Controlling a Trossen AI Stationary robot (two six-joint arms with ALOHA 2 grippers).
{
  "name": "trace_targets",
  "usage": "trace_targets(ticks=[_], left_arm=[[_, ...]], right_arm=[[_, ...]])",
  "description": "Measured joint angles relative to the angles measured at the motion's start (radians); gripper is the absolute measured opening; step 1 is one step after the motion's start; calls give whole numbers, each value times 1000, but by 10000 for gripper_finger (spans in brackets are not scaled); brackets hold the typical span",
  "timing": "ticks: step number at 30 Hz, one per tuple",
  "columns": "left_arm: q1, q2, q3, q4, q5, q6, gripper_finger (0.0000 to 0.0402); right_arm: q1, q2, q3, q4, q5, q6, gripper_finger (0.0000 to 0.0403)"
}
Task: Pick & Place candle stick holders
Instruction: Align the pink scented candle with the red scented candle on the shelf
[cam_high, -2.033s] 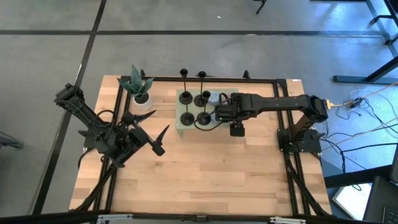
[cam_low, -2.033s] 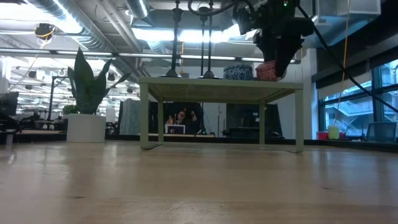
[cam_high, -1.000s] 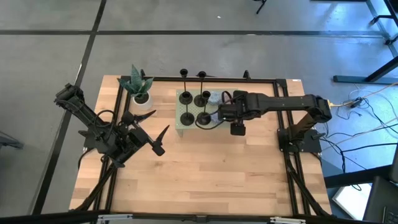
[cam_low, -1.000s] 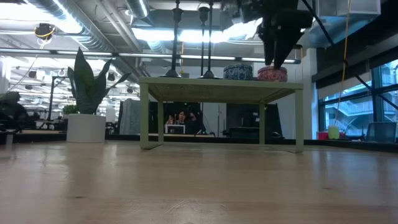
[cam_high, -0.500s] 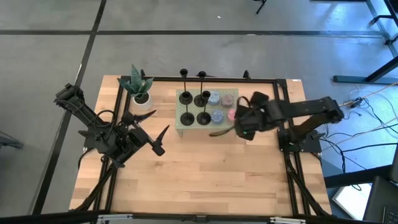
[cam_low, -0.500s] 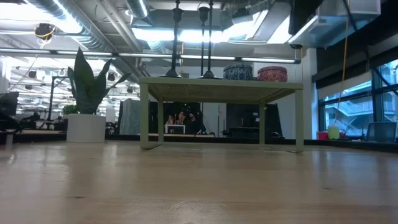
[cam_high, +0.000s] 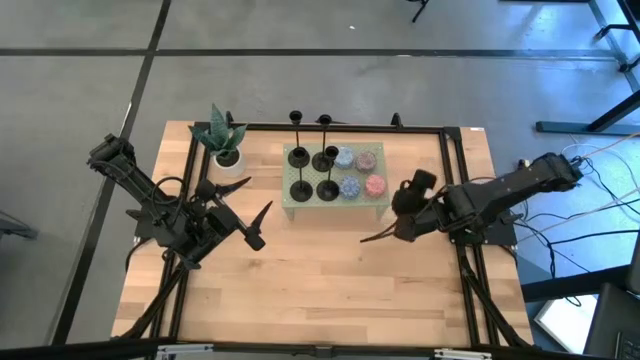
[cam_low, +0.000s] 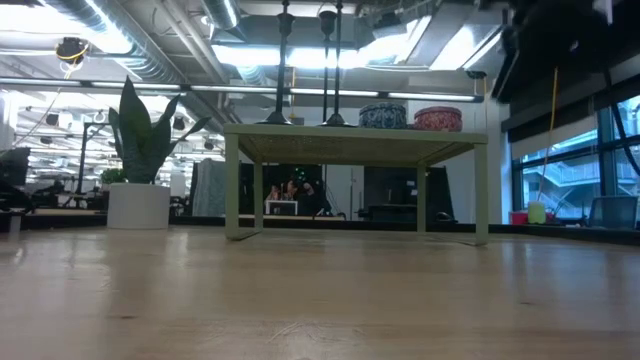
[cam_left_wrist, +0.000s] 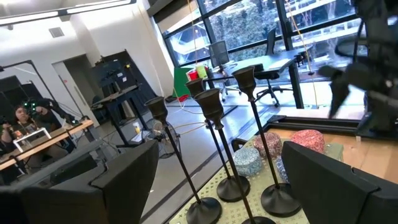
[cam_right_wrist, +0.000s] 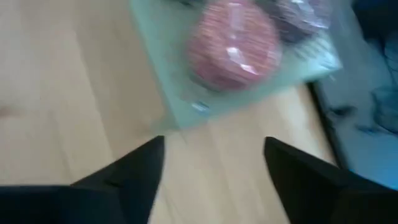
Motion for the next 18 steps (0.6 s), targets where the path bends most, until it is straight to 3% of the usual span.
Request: trace_targets(ticks=[5, 10, 14, 18], left_arm=[[0, 0, 0, 0, 0, 0, 338], [0, 0, 0, 0, 0, 0, 338], [0, 0, 0, 0, 0, 0, 338], [0, 0, 0, 0, 0, 0, 338]], right_arm=[[0, -30, -164, 319, -34, -50, 154], [23, -31, -178, 367, -6, -112, 26], [29, -38, -171, 370, 171, -139, 16], [11, -38, -171, 342, 208, -140, 12]])
